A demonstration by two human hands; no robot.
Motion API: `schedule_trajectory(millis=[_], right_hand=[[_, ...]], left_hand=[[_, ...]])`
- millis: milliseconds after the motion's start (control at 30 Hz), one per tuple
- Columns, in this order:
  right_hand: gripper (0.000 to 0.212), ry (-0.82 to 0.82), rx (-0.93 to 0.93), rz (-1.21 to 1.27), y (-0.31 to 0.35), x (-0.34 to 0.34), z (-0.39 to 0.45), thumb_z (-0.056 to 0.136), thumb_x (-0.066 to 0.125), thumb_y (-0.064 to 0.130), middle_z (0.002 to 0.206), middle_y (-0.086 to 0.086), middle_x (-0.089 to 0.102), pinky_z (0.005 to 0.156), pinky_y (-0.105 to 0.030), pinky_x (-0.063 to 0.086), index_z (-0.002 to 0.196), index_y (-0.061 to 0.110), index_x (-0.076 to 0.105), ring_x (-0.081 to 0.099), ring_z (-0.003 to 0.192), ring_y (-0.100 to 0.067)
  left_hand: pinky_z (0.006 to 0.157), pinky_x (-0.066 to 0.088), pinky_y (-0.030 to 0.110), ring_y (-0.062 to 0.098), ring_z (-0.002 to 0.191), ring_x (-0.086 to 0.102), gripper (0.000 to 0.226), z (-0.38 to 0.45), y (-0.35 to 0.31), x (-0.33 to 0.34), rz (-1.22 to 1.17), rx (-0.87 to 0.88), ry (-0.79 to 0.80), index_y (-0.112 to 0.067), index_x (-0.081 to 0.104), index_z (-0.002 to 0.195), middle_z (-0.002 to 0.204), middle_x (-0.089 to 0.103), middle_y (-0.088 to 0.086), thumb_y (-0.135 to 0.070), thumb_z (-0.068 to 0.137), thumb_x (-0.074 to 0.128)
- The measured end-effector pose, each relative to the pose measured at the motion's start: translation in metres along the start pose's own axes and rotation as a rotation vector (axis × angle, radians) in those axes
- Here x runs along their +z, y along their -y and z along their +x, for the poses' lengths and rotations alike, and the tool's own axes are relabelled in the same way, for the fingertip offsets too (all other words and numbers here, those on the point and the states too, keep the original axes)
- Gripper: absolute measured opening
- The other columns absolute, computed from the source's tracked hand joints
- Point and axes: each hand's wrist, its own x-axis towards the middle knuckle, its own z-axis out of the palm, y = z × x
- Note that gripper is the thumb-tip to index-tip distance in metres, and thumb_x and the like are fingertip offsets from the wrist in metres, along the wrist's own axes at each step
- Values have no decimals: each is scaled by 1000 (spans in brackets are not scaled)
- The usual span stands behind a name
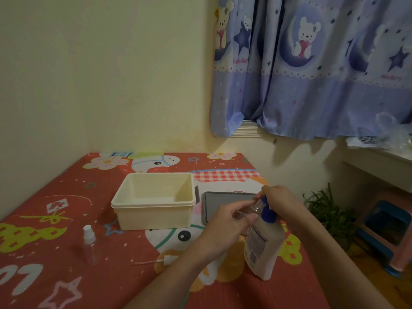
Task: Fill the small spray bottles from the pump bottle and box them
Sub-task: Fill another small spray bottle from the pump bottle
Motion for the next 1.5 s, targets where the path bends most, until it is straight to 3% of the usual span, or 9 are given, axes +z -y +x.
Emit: schedule_trajectory(millis=[267,367,533,767,967,1133,1300,1400,1500], right_hand=[[31,32,-13,-50,-3,-3,3,88,43,21,79,-9,59,56,-28,44,92,3,68,51,60,-17],[25,40,-44,-39,-4,-1,3,89,44,17,67,-3,56,52,-26,42,76,9,64,49,56,-14],[29,39,-91,-26,-13,8,-1,90,41,12,66,-3,54,51,-22,38,71,9,63,46,56,-12],[29,64,-47,-58,-6,0,4,90,41,18,70,-4,57,55,-28,43,75,10,64,51,59,-16],[31,46,-97,-30,-15,7,2,91,38,15,69,-5,56,54,-24,40,81,4,66,48,57,-13],[32,87,-60,-51,-5,0,8,90,42,13,68,-5,56,64,-31,45,66,11,64,50,59,-15],[28,67,-94,-10,-12,3,5,91,40,13,69,-2,55,53,-21,40,77,7,64,48,57,-10],[29,70,-97,-12,-17,5,4,91,39,12,68,0,54,53,-20,39,77,8,65,47,58,-9],[26,76,-60,11,-13,4,6,89,44,13,67,-2,55,54,-23,41,73,9,64,49,57,-12]], left_hand=[[70,54,28,17,78,62,38,4,1,1,-17,-6,-16,-17,57,133,102,68,14,-23,96,58],[68,54,28,15,74,61,39,3,4,1,-40,-14,-1,-12,58,132,88,66,7,-24,95,59],[68,54,25,9,69,58,39,-2,8,1,-77,-50,12,-6,58,131,82,62,0,-21,95,60],[65,57,24,4,76,63,39,-1,1,1,-88,-47,34,-6,57,132,90,64,-1,-19,95,60],[60,57,25,13,79,61,37,-1,9,1,-114,-61,31,-7,58,131,92,64,8,-16,95,60],[58,58,27,8,80,64,38,2,8,0,-90,-38,37,-8,59,131,103,67,7,-19,94,60],[59,58,32,19,79,63,38,3,12,0,-78,-41,27,-10,59,131,105,68,16,-20,94,61],[63,58,40,27,75,61,37,2,16,-1,-66,-59,32,-13,61,129,88,67,7,-22,93,62],[62,58,37,21,76,63,38,2,14,-1,-53,-45,40,-14,61,130,85,65,-3,-24,93,62]])
